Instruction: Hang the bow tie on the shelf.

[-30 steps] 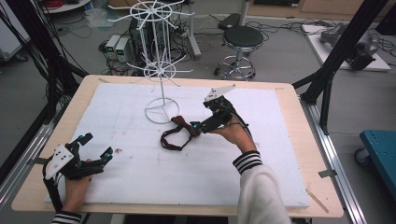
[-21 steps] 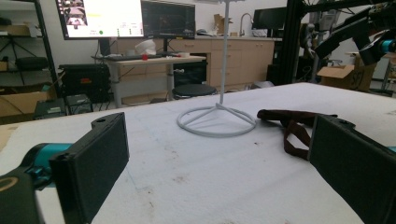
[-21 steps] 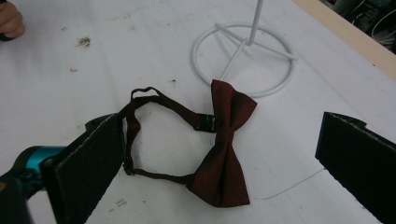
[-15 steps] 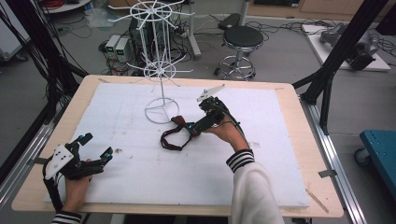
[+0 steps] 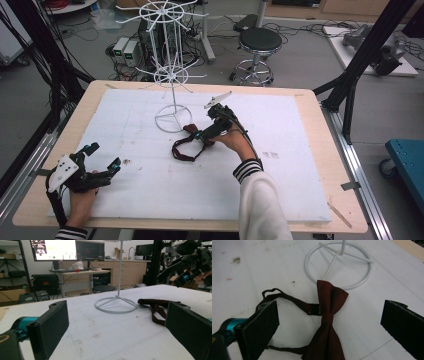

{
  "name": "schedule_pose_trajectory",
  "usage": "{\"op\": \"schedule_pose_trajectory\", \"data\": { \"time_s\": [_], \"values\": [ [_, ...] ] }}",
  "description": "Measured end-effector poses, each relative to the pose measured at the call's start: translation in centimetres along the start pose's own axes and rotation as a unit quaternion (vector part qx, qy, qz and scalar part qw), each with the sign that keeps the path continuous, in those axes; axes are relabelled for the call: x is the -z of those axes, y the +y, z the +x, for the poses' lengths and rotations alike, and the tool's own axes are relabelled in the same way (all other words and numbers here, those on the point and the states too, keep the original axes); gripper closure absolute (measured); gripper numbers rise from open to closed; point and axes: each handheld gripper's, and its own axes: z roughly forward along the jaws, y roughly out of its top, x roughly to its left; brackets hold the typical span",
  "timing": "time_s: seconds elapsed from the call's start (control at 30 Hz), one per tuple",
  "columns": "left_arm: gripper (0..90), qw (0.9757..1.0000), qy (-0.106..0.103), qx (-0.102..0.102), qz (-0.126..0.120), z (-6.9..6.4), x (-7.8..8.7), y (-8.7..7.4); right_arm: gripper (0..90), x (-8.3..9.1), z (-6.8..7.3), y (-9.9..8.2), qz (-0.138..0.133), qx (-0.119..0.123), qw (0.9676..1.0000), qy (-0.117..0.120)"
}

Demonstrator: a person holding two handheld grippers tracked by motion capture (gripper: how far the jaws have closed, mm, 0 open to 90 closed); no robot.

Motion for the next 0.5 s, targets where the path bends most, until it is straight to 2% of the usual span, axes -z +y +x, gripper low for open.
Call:
{"op": "schedule_pose_trajectory", "data": {
  "time_s": [0.13,0.23,0.5],
  "values": [
    [5.7,1.0,0.0,0.0,0.0,0.0,0.0,0.0,1.1,-0.9,-0.1,-0.1,0.01,0.0,0.9999,-0.007],
    [5.7,1.0,0.0,0.0,0.0,0.0,0.0,0.0,4.8,-1.1,-0.1,-0.1,0.013,-0.001,0.9999,-0.009],
    [5.7,1.0,0.0,0.001,-0.001,0.0,0.0,0.0,4.8,-1.7,-0.3,-0.4,0.03,0.001,0.9995,-0.013]
  ]
}}
